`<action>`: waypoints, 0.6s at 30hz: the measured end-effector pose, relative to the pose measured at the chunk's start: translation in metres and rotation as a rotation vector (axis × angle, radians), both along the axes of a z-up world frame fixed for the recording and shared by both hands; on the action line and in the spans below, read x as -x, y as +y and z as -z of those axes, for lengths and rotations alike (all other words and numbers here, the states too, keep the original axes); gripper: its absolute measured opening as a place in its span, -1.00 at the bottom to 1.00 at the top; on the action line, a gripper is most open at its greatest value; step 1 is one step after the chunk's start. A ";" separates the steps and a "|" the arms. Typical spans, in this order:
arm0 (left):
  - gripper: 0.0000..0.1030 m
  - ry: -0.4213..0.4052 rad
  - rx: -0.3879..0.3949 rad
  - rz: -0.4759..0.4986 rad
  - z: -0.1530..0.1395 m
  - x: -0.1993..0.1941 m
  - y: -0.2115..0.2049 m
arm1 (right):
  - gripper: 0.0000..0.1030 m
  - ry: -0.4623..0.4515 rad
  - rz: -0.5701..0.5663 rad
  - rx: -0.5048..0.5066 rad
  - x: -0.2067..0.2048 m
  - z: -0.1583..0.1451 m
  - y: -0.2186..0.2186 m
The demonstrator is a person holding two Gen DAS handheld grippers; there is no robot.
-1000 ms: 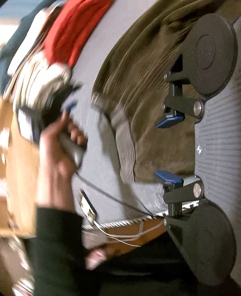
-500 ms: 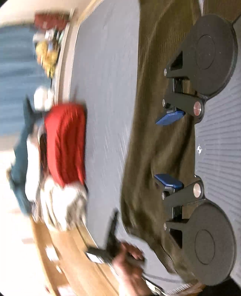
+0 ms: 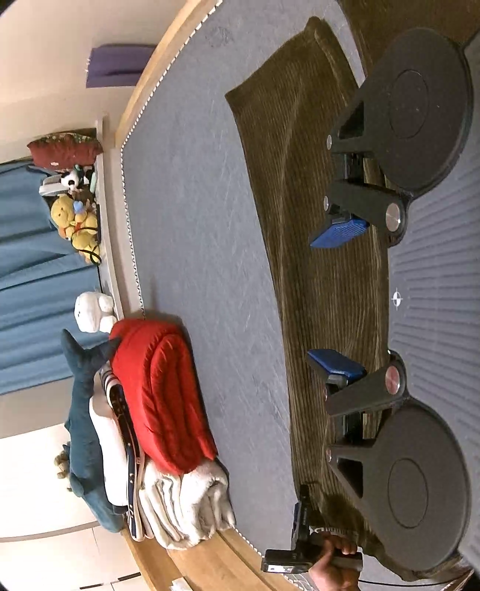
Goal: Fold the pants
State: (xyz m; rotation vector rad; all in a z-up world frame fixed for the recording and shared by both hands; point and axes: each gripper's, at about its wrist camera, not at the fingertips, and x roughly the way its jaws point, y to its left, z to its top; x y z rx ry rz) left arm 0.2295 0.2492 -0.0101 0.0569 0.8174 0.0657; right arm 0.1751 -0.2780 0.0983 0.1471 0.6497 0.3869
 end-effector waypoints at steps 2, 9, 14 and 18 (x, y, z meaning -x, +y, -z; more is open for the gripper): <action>-0.44 0.029 -0.010 0.019 0.002 0.000 -0.004 | 0.22 -0.006 0.004 0.002 0.001 -0.001 0.000; -0.82 -0.012 -0.109 0.096 -0.021 0.025 -0.019 | 0.22 -0.029 0.029 0.011 0.001 -0.011 -0.005; -0.84 -0.048 -0.145 0.177 -0.055 0.071 -0.045 | 0.22 -0.039 0.077 -0.011 -0.002 -0.016 -0.011; -0.85 -0.075 -0.167 0.275 -0.086 0.131 -0.069 | 0.22 -0.033 0.116 -0.010 -0.010 -0.012 -0.018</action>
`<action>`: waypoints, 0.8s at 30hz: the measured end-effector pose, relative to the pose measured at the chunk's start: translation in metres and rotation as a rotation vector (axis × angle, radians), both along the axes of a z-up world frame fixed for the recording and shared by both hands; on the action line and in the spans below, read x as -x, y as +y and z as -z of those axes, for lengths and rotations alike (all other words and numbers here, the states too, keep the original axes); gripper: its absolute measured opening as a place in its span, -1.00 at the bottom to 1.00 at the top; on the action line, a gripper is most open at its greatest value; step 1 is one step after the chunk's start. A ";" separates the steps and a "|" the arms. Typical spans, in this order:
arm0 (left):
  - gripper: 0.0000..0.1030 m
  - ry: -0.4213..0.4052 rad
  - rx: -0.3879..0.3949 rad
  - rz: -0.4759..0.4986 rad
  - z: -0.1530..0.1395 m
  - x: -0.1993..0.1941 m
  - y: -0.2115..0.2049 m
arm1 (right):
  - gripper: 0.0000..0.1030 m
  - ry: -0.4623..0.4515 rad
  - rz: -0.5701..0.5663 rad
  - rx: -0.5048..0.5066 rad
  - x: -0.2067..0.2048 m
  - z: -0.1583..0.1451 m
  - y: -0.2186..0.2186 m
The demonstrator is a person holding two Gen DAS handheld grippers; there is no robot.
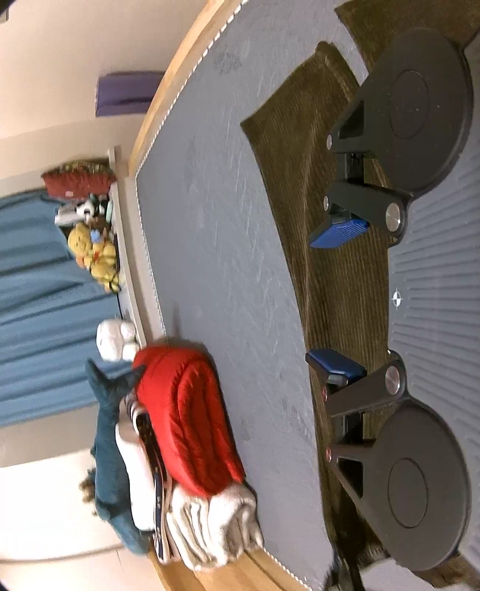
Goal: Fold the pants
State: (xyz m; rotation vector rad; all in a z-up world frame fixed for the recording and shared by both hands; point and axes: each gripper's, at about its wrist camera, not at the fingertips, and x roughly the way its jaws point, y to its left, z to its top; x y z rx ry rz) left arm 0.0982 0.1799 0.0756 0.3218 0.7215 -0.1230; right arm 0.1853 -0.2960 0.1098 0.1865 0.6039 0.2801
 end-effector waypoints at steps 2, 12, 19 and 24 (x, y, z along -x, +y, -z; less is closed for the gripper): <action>-0.85 -0.010 -0.008 0.056 -0.013 0.038 -0.013 | 0.22 0.020 0.045 -0.009 -0.007 0.007 -0.007; -0.87 0.211 -0.189 0.342 0.048 0.155 -0.069 | 0.21 0.142 0.301 -0.139 -0.023 0.047 -0.054; -0.87 0.213 -0.116 0.325 0.046 0.138 -0.063 | -0.04 0.145 0.325 -0.194 -0.045 0.062 -0.064; -0.87 0.252 -0.134 0.350 0.056 0.138 -0.063 | -0.11 0.203 0.288 -0.303 -0.082 0.077 -0.049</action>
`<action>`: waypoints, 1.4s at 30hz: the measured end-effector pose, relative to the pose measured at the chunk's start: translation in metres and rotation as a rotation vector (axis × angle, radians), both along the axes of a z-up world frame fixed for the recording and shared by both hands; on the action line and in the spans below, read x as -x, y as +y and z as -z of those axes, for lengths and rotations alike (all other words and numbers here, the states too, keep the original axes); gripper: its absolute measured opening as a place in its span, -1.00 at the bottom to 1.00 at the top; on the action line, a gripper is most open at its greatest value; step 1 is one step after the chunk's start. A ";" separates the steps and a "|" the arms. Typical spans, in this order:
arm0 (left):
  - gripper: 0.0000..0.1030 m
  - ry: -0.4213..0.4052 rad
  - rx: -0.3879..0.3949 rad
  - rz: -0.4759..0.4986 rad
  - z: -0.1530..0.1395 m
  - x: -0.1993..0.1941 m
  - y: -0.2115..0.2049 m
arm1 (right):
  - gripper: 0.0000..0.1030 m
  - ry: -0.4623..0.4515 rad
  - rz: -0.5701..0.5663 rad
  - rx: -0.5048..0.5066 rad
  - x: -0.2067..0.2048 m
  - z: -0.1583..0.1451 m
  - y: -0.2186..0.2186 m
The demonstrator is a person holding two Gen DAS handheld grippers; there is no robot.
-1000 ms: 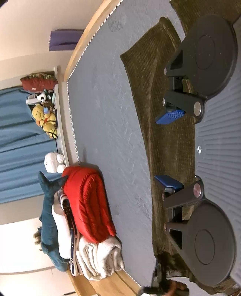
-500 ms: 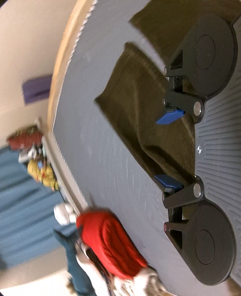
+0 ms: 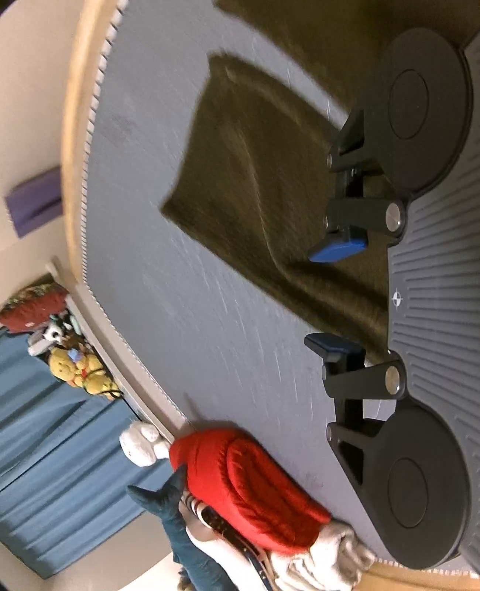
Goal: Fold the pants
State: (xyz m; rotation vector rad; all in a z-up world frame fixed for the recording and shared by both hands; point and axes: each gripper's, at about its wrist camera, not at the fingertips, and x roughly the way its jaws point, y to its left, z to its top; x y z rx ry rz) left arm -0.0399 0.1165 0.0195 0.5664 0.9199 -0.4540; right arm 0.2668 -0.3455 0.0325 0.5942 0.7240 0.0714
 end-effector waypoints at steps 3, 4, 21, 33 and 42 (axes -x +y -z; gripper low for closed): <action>-0.87 0.011 0.012 -0.004 0.000 -0.003 0.001 | -0.11 0.026 -0.023 -0.032 -0.025 0.008 0.023; -0.87 0.013 0.017 -0.006 0.000 -0.003 0.002 | -0.11 0.033 -0.029 -0.036 -0.034 0.012 0.032; -0.87 0.034 0.047 -0.015 -0.002 -0.010 0.006 | -0.78 0.190 0.012 0.210 -0.099 0.065 0.087; -0.87 -0.074 0.114 -0.042 -0.024 0.010 0.029 | -0.87 -0.064 0.046 0.238 0.047 -0.050 0.020; -0.69 0.032 0.021 0.079 -0.024 0.035 0.035 | -0.73 0.225 -0.001 0.239 0.203 0.001 -0.023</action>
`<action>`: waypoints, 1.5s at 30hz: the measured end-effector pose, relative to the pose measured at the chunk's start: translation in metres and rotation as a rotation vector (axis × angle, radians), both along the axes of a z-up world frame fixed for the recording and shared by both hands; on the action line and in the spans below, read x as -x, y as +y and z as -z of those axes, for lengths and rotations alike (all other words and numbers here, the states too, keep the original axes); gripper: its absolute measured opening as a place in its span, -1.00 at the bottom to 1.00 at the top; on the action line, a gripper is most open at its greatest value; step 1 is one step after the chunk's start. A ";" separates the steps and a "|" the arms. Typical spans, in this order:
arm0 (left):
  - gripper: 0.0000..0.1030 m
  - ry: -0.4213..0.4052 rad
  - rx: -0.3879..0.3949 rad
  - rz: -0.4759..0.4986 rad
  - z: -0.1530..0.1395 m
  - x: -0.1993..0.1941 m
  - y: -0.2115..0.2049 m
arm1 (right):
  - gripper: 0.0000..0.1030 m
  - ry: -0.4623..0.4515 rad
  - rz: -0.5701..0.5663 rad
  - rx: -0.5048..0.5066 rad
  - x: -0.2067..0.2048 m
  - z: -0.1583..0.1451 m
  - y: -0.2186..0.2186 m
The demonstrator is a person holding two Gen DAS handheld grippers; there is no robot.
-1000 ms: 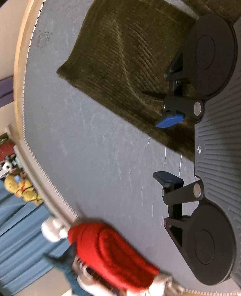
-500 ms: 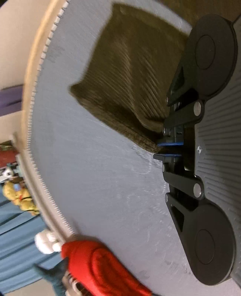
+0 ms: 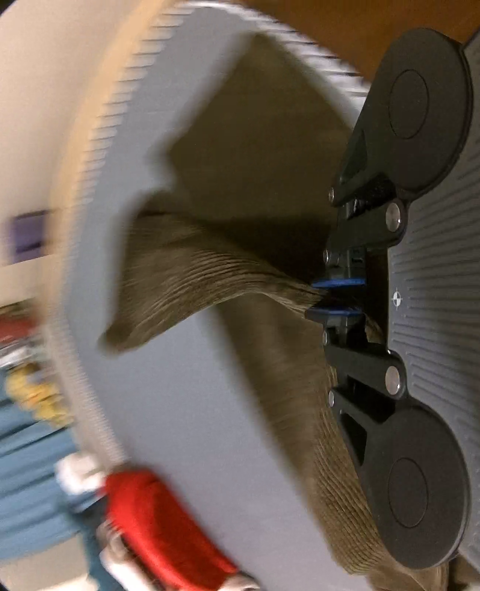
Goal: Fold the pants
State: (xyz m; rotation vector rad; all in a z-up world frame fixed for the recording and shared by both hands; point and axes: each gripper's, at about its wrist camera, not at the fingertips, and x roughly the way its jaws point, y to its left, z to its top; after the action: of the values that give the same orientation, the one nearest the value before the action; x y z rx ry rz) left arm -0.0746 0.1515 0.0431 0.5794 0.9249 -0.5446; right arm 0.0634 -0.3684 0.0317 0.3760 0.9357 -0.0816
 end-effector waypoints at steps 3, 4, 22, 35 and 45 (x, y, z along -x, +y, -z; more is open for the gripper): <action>-0.68 -0.064 0.060 0.021 -0.026 0.006 -0.004 | -0.63 0.034 0.108 -0.053 0.001 0.010 -0.039; -0.67 -0.102 0.088 0.001 -0.038 0.004 -0.003 | -0.50 -0.011 0.119 -0.043 -0.001 0.003 -0.050; -0.51 -0.103 0.261 -0.399 -0.026 -0.111 -0.070 | 0.03 -0.069 -0.326 0.442 -0.132 0.050 0.030; -0.57 -0.091 0.304 -0.426 -0.015 -0.148 -0.077 | -0.89 -0.318 0.178 0.421 -0.065 -0.023 -0.061; -0.54 -0.064 0.329 -0.497 -0.020 -0.151 -0.058 | 0.00 -0.046 0.565 -0.127 -0.010 0.053 -0.199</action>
State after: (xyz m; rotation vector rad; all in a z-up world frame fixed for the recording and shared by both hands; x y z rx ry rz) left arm 0.0767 0.0940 0.0630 0.0599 0.8560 -0.2183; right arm 0.0738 -0.5672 -0.0210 0.7503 0.7688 -0.5283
